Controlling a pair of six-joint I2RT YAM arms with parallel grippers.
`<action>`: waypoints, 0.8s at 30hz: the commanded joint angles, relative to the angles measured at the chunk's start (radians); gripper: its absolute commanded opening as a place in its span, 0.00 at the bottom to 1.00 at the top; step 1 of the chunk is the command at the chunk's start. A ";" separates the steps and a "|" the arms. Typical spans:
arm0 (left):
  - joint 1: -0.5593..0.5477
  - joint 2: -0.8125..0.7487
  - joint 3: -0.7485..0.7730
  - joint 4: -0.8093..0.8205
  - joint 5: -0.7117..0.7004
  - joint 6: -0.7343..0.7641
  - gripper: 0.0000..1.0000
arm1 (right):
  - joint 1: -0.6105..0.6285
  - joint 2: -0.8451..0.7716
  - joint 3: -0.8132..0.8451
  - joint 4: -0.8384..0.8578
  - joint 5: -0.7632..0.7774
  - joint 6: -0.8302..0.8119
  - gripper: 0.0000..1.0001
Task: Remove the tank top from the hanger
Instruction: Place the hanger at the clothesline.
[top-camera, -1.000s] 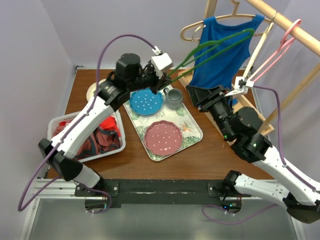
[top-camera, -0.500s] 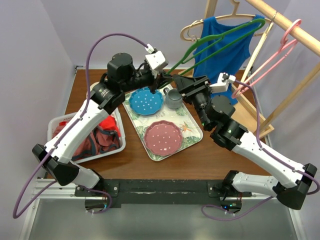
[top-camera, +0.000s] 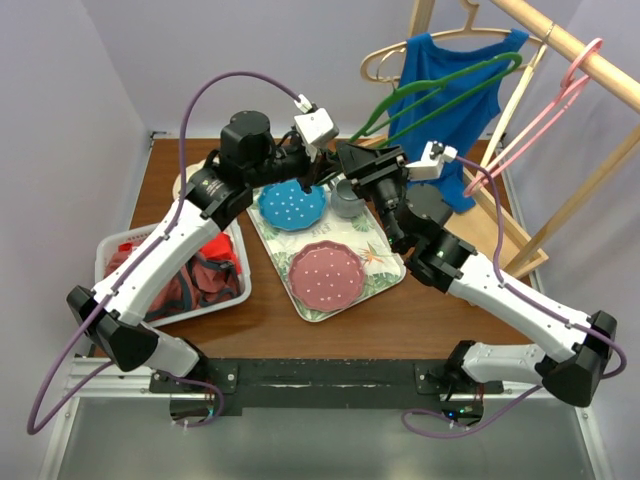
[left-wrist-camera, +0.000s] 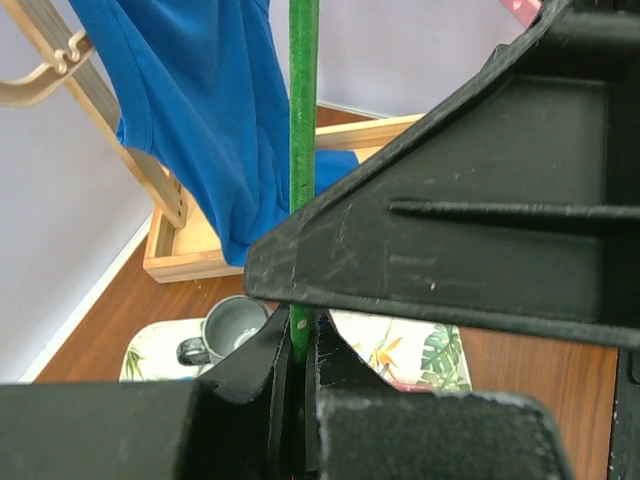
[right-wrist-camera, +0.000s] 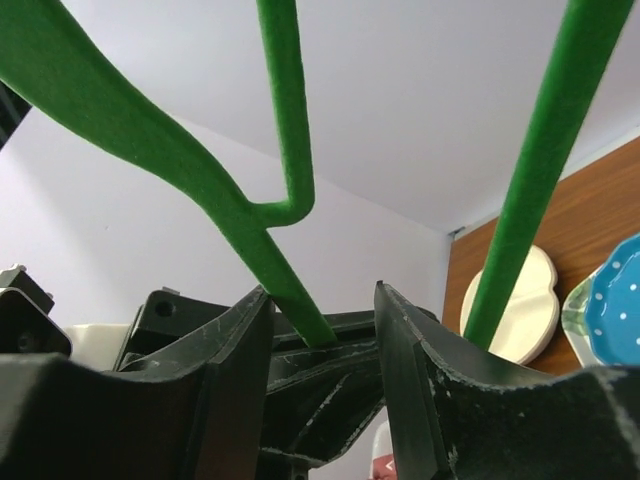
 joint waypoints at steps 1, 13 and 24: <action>0.005 -0.030 0.000 0.055 0.039 -0.026 0.00 | 0.002 0.028 0.050 0.055 0.048 0.002 0.35; 0.016 -0.119 -0.156 0.082 -0.010 -0.003 0.21 | 0.002 -0.004 0.056 0.110 0.073 -0.050 0.00; 0.029 -0.182 -0.237 0.148 0.003 -0.015 0.00 | 0.000 0.031 0.079 0.102 0.054 -0.068 0.00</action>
